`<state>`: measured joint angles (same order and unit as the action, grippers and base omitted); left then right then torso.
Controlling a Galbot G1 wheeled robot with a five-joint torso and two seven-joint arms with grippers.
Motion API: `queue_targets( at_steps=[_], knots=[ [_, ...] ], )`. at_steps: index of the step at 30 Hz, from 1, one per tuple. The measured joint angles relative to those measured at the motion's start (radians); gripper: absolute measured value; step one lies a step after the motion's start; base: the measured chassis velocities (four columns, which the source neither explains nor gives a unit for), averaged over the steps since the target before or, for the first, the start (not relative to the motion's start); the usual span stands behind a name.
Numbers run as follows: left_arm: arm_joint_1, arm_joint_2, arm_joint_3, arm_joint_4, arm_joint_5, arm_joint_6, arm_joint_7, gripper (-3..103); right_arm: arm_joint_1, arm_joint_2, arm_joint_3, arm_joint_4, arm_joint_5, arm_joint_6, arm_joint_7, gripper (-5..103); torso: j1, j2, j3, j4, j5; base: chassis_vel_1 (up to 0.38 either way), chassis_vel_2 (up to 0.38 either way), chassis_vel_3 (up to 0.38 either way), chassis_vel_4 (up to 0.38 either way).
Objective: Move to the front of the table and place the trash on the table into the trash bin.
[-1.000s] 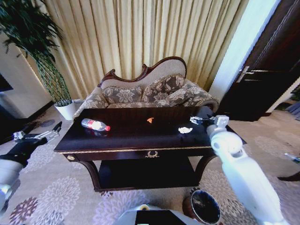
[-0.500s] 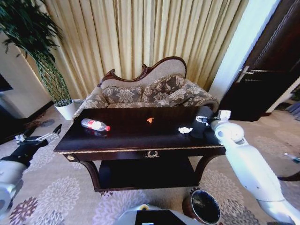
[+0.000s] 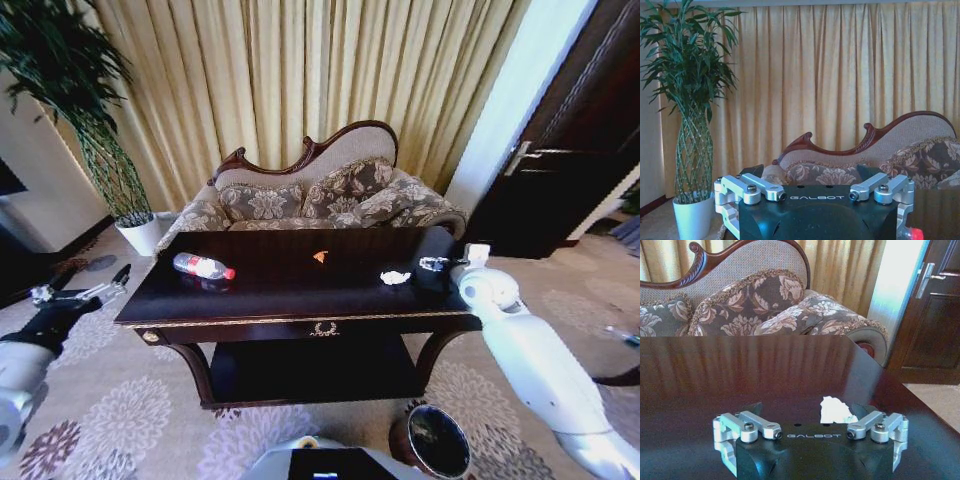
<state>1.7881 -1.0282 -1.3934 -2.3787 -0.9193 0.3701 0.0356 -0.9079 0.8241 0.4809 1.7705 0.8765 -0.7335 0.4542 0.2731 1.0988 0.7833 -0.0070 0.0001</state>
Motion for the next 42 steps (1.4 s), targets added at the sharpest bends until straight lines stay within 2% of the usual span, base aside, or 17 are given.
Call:
queue_targets(
  at_steps=[4,5,7,12,15,17,19,21,23,26,28,29,31,32,35,38,42],
  knots=[
    [0.003,0.003,-0.006,0.0,-0.003,-0.008,0.0,100,-0.007,0.003,-0.002,0.014,-0.016,0.001,-0.001,90,0.0,0.0,0.0,0.0,-0.0001,0.0,0.0,0.0,0.0],
    [0.004,0.006,-0.012,0.0,-0.007,-0.009,0.0,100,-0.01,0.006,-0.002,0.02,-0.02,0.001,0.0,79,0.0,0.0,0.0,0.0,-0.0001,0.0,0.0,0.0,0.0],
    [0.004,0.006,-0.013,-0.001,-0.009,-0.009,0.0,100,-0.012,0.007,-0.002,0.021,-0.021,0.001,0.0,79,0.0,0.0,0.0,0.0,-0.0001,0.0,0.0,0.0,0.0],
    [0.007,0.005,-0.012,-0.011,-0.014,-0.01,0.0,100,-0.035,0.011,0.003,0.029,-0.057,0.001,-0.015,57,0.0,0.0,0.0,0.0,-0.0001,0.0,0.0,0.0,0.0],
    [0.007,0.004,-0.011,-0.015,-0.016,-0.01,0.001,100,-0.044,0.011,0.006,0.033,-0.073,0.002,-0.027,52,0.0,0.0,0.0,-0.0001,-0.0001,0.0,0.0,0.0,0.0],
    [0.004,0.008,-0.011,-0.021,-0.021,-0.01,0.004,100,-0.052,0.018,0.007,0.037,-0.094,0.002,-0.035,36,0.0,0.0,0.0,-0.0002,0.0,0.0,0.0,0.0,0.0],
    [0.003,0.01,-0.012,-0.022,-0.023,-0.01,0.006,100,-0.052,0.019,0.007,0.037,-0.098,0.002,-0.036,36,0.0,0.0,0.0,-0.0001,-0.0001,0.0,0.0,0.0,0.0],
    [0.002,0.013,-0.015,-0.024,-0.03,-0.01,0.008,100,-0.05,0.019,0.007,0.038,-0.1,0.002,-0.037,20,0.0,0.0,0.0,-0.0001,-0.0001,0.0,0.0,0.0,0.0],
    [0.002,0.014,-0.016,-0.024,-0.031,-0.01,0.008,100,-0.049,0.019,0.007,0.04,-0.1,0.002,-0.037,20,0.0,0.0,0.0,0.0,-0.0001,0.0,0.0,0.0,0.0],
    [0.003,0.015,-0.018,-0.023,-0.032,-0.009,0.012,100,-0.046,0.019,0.01,0.062,-0.094,0.002,-0.037,4,0.0,0.0,0.0,0.0,0.0,0.0,0.0,0.0,0.0],
    [0.003,0.014,-0.018,-0.023,-0.032,-0.009,0.013,100,-0.047,0.019,0.014,0.075,-0.089,0.003,-0.038,-2,0.0,0.0,0.0,0.0,-0.0001,0.0,0.0,0.0,0.0],
    [0.003,0.013,-0.017,-0.023,-0.032,-0.008,0.014,100,-0.048,0.018,0.018,0.087,-0.084,0.003,-0.039,3,0.0,0.0,0.0,0.0,-0.0002,0.0,0.0,0.0,0.0],
    [0.003,0.012,-0.016,-0.023,-0.032,-0.008,0.015,100,-0.049,0.017,0.019,0.092,-0.08,0.003,-0.041,3,0.0,0.0,0.0,0.0,-0.0002,0.0,0.0,0.0,0.0],
    [0.003,0.012,-0.016,-0.023,-0.032,-0.007,0.016,100,-0.049,0.016,0.02,0.093,-0.079,0.003,-0.042,14,0.0,0.0,0.0,0.0,-0.0003,0.0,0.0,0.0,0.0],
    [0.004,0.012,-0.016,-0.023,-0.032,-0.006,0.018,100,-0.041,0.018,0.02,0.071,-0.08,0.003,-0.044,19,0.0,0.0,0.0,-0.0001,-0.0002,0.0,0.0,0.0,0.0],
    [0.007,0.012,-0.018,-0.022,-0.035,-0.006,0.019,100,-0.024,0.021,0.02,0.023,-0.086,0.003,-0.044,36,0.0,0.0,0.0,-0.0001,0.0001,0.0,0.0,0.0,0.0],
    [0.008,0.012,-0.02,-0.021,-0.039,-0.005,0.02,100,-0.011,0.019,0.025,-0.001,-0.087,0.003,-0.05,46,0.0,0.0,0.0,0.0,0.0001,0.0,0.0,0.0,0.0]
  ],
)
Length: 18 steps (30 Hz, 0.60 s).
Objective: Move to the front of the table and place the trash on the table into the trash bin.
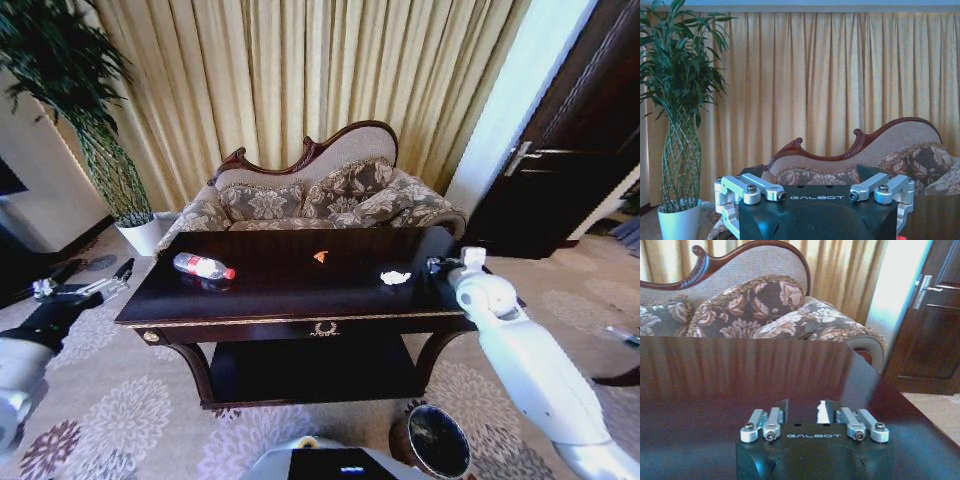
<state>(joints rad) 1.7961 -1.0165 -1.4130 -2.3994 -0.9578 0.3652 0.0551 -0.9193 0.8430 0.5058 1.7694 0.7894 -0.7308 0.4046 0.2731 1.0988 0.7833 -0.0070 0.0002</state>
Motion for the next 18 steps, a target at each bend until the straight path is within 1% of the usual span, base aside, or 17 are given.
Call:
queue_targets(
  at_steps=[1,2,3,4,7,8,11,12,14,18],
  knots=[
    [0.0,0.0,0.0,0.0,-0.001,0.0,0.001,100,0.004,-0.003,0.003,-0.006,0.0,0.0,-0.003,51,0.0,0.0,0.0,0.0,-0.0001,0.0,0.0,0.0,0.0],
    [0.0,0.0,0.001,0.0,-0.001,0.001,0.002,100,0.008,-0.006,0.007,-0.011,0.0,0.0,-0.005,51,0.0,0.0,0.0,0.0,-0.0002,0.0,0.0,0.0,0.0],
    [-0.001,0.0,0.005,0.0,-0.001,0.002,0.005,100,0.012,-0.01,0.011,-0.017,0.001,0.0,-0.007,57,0.0,0.0,0.0,0.0,-0.0002,0.0,0.0,0.0,0.0],
    [-0.001,0.0,0.005,0.0,-0.001,0.002,0.005,100,0.012,-0.01,0.011,-0.017,0.001,0.0,-0.007,57,0.0,0.0,0.0,0.0,-0.0002,0.0,0.0,0.0,0.0],
    [-0.005,0.0,0.029,-0.002,0.01,0.002,0.009,100,0.017,-0.018,0.017,-0.038,0.0,0.004,-0.01,73,0.0,0.0,0.0,-0.0001,-0.0002,0.0,0.0,0.0,0.0],
    [-0.005,0.0,0.029,-0.002,0.01,0.002,0.009,100,0.017,-0.018,0.017,-0.038,0.0,0.004,-0.01,73,0.0,0.0,0.0,-0.0001,-0.0002,0.0,0.0,0.0,0.0],
    [-0.012,0.002,0.05,-0.008,0.015,0.004,0.009,100,0.017,-0.016,0.02,-0.069,-0.01,0.005,-0.021,90,0.0,0.0,0.0,-0.0001,-0.0002,0.0,0.0,0.0,0.0],
    [-0.012,0.002,0.05,-0.008,0.015,0.004,0.009,100,0.017,-0.016,0.02,-0.069,-0.01,0.005,-0.021,90,0.0,0.0,0.0,-0.0001,-0.0002,0.0,0.0,0.0,0.0],
    [-0.016,0.005,0.056,-0.009,0.016,0.006,0.009,100,0.016,-0.012,0.02,-0.083,-0.017,0.006,-0.027,98,0.0,0.0,0.0,-0.0001,-0.0001,0.0,0.0,0.0,0.0],
    [-0.018,0.011,0.058,-0.006,0.016,0.008,0.008,100,0.017,-0.005,0.017,-0.094,-0.022,0.007,-0.028,100,0.0,0.0,0.0,-0.0001,-0.0001,0.0,0.0,0.0,0.0]
  ],
)
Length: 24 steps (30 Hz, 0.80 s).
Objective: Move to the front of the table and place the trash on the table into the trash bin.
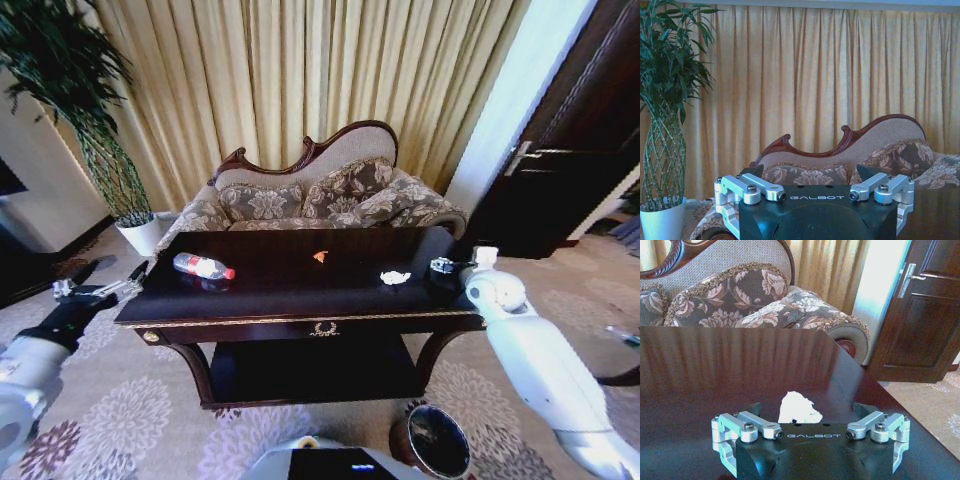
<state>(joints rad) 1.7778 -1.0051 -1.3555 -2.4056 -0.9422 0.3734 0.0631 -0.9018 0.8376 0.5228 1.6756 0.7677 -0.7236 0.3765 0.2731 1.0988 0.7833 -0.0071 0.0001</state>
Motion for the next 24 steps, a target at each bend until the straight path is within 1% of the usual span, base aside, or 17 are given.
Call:
queue_targets(
  at_steps=[3,4,5,9,11,14,15,17,19,20,21,22,24],
  knots=[
    [-0.001,0.003,0.0,0.004,0.0,0.0,-0.001,100,0.004,0.003,-0.003,-0.002,-0.002,0.0,0.001,101,0.0,0.0,0.0,0.0001,-0.0001,0.0,0.0,0.0,0.0],
    [-0.002,0.004,0.0,0.005,-0.001,0.0,-0.001,100,0.007,0.006,-0.006,-0.002,-0.003,0.0,0.005,96,0.0,0.0,0.0,0.0002,-0.0003,0.0,0.0,0.0,0.0],
    [-0.002,0.004,0.0,0.005,-0.001,0.0,-0.001,100,0.007,0.006,-0.006,-0.002,-0.003,0.0,0.005,96,0.0,0.0,0.0,0.0002,-0.0003,0.0,0.0,0.0,0.0],
    [-0.002,0.003,-0.001,0.007,-0.001,0.0,-0.001,100,0.008,0.01,-0.015,0.001,-0.015,0.001,0.015,75,0.0,0.0,0.0,0.0001,-0.0001,0.0,0.0,0.0,0.0],
    [-0.002,0.003,-0.001,0.007,-0.001,-0.001,-0.001,100,0.008,0.01,-0.016,0.001,-0.016,0.001,0.016,75,0.0,0.0,0.0,0.0001,-0.0001,0.0,0.0,0.0,0.0],
    [-0.001,0.003,-0.011,0.007,-0.004,-0.003,-0.001,100,0.004,0.009,-0.017,0.005,-0.017,0.003,0.019,58,0.0,0.0,0.0,0.0001,-0.0002,0.0,0.0,0.0,0.0],
    [-0.001,0.003,-0.011,0.007,-0.004,-0.003,-0.001,100,0.004,0.009,-0.017,0.005,-0.017,0.003,0.019,58,0.0,0.0,0.0,0.0001,-0.0002,0.0,0.0,0.0,0.0],
    [-0.001,0.003,-0.02,0.007,-0.007,-0.004,0.0,100,0.0,0.008,-0.018,0.008,-0.019,0.003,0.02,48,0.0,0.0,0.0,0.0001,-0.0002,0.0,0.0,0.0,0.0],
    [0.0,0.003,-0.024,0.007,-0.008,-0.004,0.0,100,-0.001,0.008,-0.018,0.009,-0.019,0.003,0.02,48,0.0,0.0,0.0,0.0001,-0.0002,0.0,0.0,0.0,0.0],
    [0.002,0.004,-0.033,0.005,-0.013,-0.004,0.001,100,-0.005,0.008,-0.017,0.012,-0.02,0.004,0.02,37,0.0,0.0,0.0,0.0001,-0.0001,0.0,0.0,0.0,0.0],
    [0.003,0.004,-0.037,0.004,-0.015,-0.004,0.002,100,-0.008,0.008,-0.017,0.014,-0.021,0.004,0.02,32,0.0,0.0,0.0,0.0001,-0.0001,0.0,0.0,0.0,0.0],
    [0.003,0.004,-0.037,0.004,-0.015,-0.004,0.002,100,-0.008,0.008,-0.017,0.014,-0.021,0.004,0.02,32,0.0,0.0,0.0,0.0001,-0.0001,0.0,0.0,0.0,0.0],
    [0.006,0.001,-0.044,-0.001,-0.017,-0.005,0.003,100,-0.013,0.01,-0.016,0.018,-0.023,0.008,0.02,21,0.0,0.0,0.0,0.0,-0.0001,0.0,0.0,0.0,0.0]
  ],
)
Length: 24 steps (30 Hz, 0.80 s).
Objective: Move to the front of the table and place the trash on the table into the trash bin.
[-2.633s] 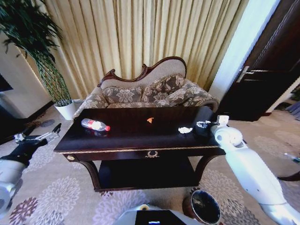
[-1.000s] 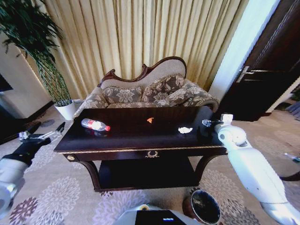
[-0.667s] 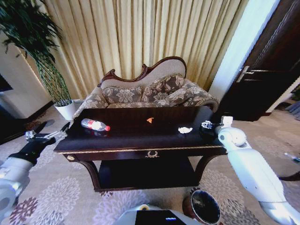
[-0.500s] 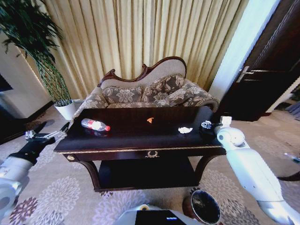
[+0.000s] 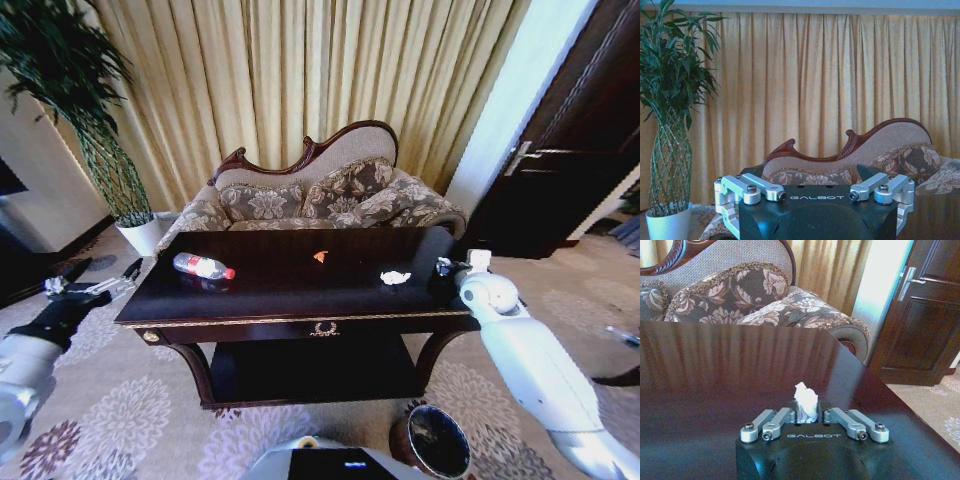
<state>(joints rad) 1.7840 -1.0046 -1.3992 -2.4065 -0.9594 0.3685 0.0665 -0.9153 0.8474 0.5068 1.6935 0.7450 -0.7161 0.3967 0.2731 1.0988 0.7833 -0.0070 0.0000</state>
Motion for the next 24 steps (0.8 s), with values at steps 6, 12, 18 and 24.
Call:
queue_targets(
  at_steps=[6,12,18,24],
  knots=[
    [0.011,-0.013,-0.012,-0.009,-0.001,-0.002,0.006,100,-0.008,0.006,0.001,0.009,0.001,0.03,0.005,5,0.0,0.0,0.0,0.0,0.0,0.0,0.0,0.0,0.0],
    [0.015,-0.025,-0.02,-0.021,-0.002,-0.005,0.007,100,-0.048,0.018,0.012,0.142,0.011,0.265,0.004,1,0.0,0.0,0.0,0.0002,-0.0001,0.0,0.0,0.0,0.0],
    [0.009,-0.029,-0.016,-0.026,-0.001,-0.007,0.007,100,-0.096,0.027,0.029,0.293,0.031,0.343,-0.015,1,0.0,0.0,0.0,0.0,-0.0001,0.0,0.0,0.0,0.0],
    [0.004,-0.031,-0.018,-0.026,-0.001,-0.007,0.007,100,-0.131,0.052,0.035,0.395,0.041,0.311,-0.006,1,0.0,0.0,0.0,0.0,-0.0001,0.0,0.0,0.0,0.0]
  ],
)
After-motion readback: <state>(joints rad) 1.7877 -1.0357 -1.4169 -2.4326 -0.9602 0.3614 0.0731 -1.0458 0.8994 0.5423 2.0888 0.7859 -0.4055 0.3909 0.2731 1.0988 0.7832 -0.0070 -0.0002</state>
